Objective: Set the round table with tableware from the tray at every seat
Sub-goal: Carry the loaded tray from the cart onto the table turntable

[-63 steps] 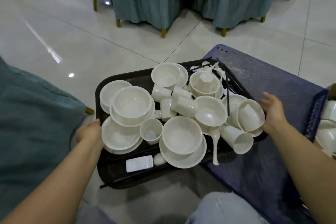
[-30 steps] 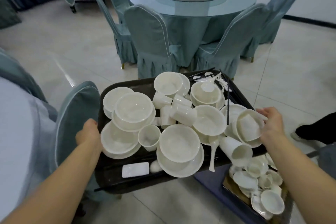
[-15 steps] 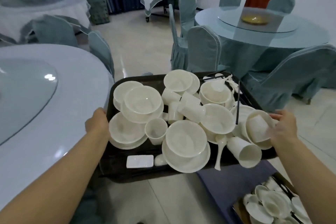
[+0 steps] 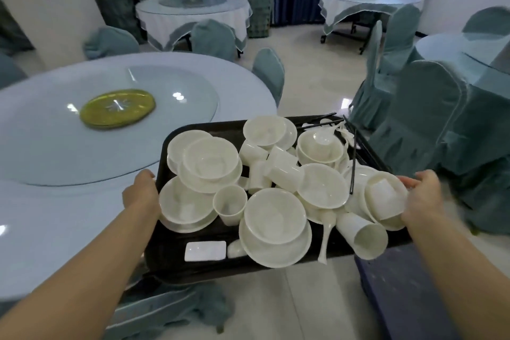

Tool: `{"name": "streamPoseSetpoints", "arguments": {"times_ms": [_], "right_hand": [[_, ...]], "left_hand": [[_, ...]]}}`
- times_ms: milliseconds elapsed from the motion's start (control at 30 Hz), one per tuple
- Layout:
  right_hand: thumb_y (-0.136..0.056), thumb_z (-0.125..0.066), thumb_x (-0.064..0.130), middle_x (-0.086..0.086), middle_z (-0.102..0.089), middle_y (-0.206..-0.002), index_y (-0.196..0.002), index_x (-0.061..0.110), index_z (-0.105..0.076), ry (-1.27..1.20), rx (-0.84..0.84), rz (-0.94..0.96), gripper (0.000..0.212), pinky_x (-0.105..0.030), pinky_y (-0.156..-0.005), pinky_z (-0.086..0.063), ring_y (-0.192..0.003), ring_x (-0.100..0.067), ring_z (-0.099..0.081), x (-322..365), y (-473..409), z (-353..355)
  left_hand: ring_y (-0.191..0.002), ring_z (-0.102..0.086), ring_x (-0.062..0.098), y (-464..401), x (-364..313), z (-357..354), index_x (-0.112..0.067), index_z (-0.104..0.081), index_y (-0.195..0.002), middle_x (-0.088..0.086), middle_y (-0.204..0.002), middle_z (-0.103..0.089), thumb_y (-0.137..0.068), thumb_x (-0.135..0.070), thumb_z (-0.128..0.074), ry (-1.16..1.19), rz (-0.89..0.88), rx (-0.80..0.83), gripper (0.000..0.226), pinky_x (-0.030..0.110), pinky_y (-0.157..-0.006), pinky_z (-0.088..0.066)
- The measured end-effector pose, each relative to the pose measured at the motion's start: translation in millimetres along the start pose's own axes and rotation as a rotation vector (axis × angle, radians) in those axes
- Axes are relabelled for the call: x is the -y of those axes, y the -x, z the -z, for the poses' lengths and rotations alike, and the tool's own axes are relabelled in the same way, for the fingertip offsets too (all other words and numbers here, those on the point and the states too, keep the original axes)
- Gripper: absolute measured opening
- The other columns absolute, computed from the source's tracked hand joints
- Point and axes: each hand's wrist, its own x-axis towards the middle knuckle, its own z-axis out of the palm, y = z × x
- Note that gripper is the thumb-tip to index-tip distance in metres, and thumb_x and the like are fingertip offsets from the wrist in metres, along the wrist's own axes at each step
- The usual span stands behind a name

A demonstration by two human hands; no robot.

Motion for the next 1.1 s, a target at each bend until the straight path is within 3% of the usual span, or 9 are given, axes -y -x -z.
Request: {"name": "streamPoseSetpoints", "arguments": {"times_ms": [200, 333, 500, 633, 767, 900, 967, 1033, 1100], "right_hand": [[-0.080, -0.044, 0.046, -0.014, -0.066, -0.095, -0.079, 0.013, -0.068, 0.060, 0.063, -0.030, 0.041, -0.039, -0.084, -0.049, -0.088, -0.031, -0.058, -58, 52, -115], [-0.079, -0.045, 0.041, -0.005, -0.066, -0.083, -0.074, 0.016, -0.064, 0.074, 0.088, -0.040, 0.032, -0.032, -0.066, -0.043, -0.077, -0.023, -0.057, -94, 81, -175], [-0.084, -0.048, 0.035, 0.001, -0.064, -0.067, -0.066, 0.017, -0.063, 0.112, 0.126, -0.017, 0.029, -0.029, -0.058, -0.039, -0.067, -0.018, -0.053, -126, 103, -238], [-0.083, -0.046, 0.044, -0.002, -0.062, -0.078, -0.077, 0.017, -0.071, 0.205, 0.209, -0.039, 0.037, -0.029, -0.059, -0.036, -0.073, -0.019, -0.052, -139, 108, -290], [-0.089, -0.041, 0.043, 0.001, -0.058, -0.082, -0.075, 0.023, -0.061, 0.252, 0.257, 0.017, 0.032, -0.028, -0.059, -0.032, -0.074, -0.015, -0.048, -151, 108, -334], [-0.080, -0.042, 0.051, -0.008, -0.063, -0.100, -0.097, 0.015, -0.071, 0.315, 0.290, -0.045, 0.049, -0.036, -0.085, -0.044, -0.094, -0.026, -0.054, -159, 102, -377], [-0.080, -0.039, 0.052, -0.007, -0.063, -0.107, -0.112, 0.016, -0.067, 0.387, 0.310, -0.007, 0.055, -0.042, -0.096, -0.041, -0.102, -0.029, -0.054, -163, 98, -395], [-0.082, -0.037, 0.046, -0.008, -0.062, -0.116, -0.126, 0.015, -0.057, 0.461, 0.354, 0.103, 0.057, -0.041, -0.097, -0.041, -0.106, -0.029, -0.054, -170, 98, -411], [-0.093, -0.047, 0.024, -0.015, -0.062, -0.118, -0.127, 0.009, -0.053, 0.477, 0.385, 0.207, 0.038, -0.033, -0.082, -0.044, -0.096, -0.025, -0.056, -179, 99, -427]], "left_hand": [[-0.066, -0.059, 0.028, -86, -27, 99, -0.019, -0.064, -0.081, 0.001, -0.079, -0.070, -0.059, -0.043, -0.050, 0.064, 0.000, -0.102, 0.036, 0.035, -0.060, -0.043], [-0.070, -0.063, 0.028, -129, -39, 151, -0.018, -0.064, -0.084, 0.000, -0.078, -0.071, -0.058, -0.044, -0.051, 0.100, 0.008, -0.159, 0.039, 0.036, -0.059, -0.044], [-0.070, -0.064, 0.029, -166, -41, 204, -0.016, -0.065, -0.087, 0.002, -0.081, -0.072, -0.059, -0.047, -0.051, 0.151, 0.047, -0.208, 0.044, 0.037, -0.063, -0.048], [-0.081, -0.067, 0.032, -189, -41, 227, -0.013, -0.066, -0.091, 0.005, -0.088, -0.073, -0.061, -0.051, -0.051, 0.181, 0.065, -0.268, 0.050, 0.043, -0.077, -0.052], [-0.079, -0.067, 0.031, -210, -44, 239, -0.015, -0.068, -0.088, 0.005, -0.086, -0.074, -0.063, -0.054, -0.051, 0.215, 0.092, -0.329, 0.049, 0.042, -0.076, -0.053], [-0.078, -0.067, 0.031, -235, -52, 246, -0.015, -0.068, -0.083, 0.004, -0.083, -0.073, -0.064, -0.054, -0.052, 0.227, 0.100, -0.375, 0.046, 0.043, -0.077, -0.053], [-0.076, -0.066, 0.031, -249, -54, 250, -0.015, -0.068, -0.081, 0.005, -0.082, -0.072, -0.065, -0.053, -0.053, 0.233, 0.103, -0.386, 0.043, 0.043, -0.078, -0.053], [-0.076, -0.066, 0.030, -263, -55, 253, -0.013, -0.067, -0.081, 0.006, -0.083, -0.072, -0.066, -0.051, -0.055, 0.237, 0.114, -0.394, 0.042, 0.042, -0.077, -0.052], [-0.074, -0.066, 0.031, -279, -55, 257, -0.012, -0.067, -0.082, 0.008, -0.082, -0.072, -0.066, -0.051, -0.055, 0.243, 0.126, -0.373, 0.044, 0.042, -0.072, -0.053]]}}
